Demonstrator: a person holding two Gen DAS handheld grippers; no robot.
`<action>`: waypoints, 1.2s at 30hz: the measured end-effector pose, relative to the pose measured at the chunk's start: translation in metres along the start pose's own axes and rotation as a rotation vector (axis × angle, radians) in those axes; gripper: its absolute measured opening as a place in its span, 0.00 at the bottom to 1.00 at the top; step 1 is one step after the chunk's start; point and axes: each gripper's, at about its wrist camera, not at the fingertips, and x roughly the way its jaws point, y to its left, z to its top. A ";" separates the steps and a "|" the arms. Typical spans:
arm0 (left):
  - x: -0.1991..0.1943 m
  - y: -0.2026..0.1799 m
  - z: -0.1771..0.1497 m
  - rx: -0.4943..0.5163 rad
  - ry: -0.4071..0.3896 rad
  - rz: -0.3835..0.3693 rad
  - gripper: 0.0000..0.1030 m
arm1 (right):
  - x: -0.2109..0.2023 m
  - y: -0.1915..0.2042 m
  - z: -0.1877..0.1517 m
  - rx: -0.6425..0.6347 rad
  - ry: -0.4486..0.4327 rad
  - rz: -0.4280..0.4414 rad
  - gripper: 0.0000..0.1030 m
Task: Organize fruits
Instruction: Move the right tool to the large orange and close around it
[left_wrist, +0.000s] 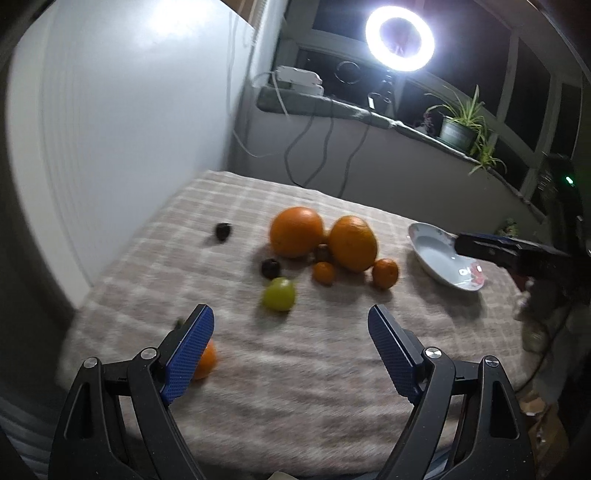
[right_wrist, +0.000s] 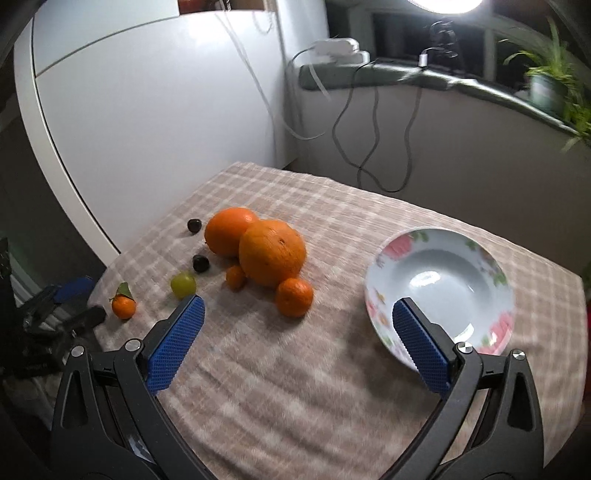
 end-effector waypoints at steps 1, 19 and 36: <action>0.003 -0.002 0.001 0.000 0.003 -0.009 0.82 | 0.006 -0.004 0.004 0.009 0.016 0.021 1.00; 0.092 -0.044 0.034 -0.013 0.067 -0.151 0.69 | 0.122 -0.031 0.055 0.254 0.305 0.283 0.90; 0.124 -0.052 0.047 -0.017 0.099 -0.162 0.59 | 0.156 -0.040 0.048 0.328 0.367 0.334 0.88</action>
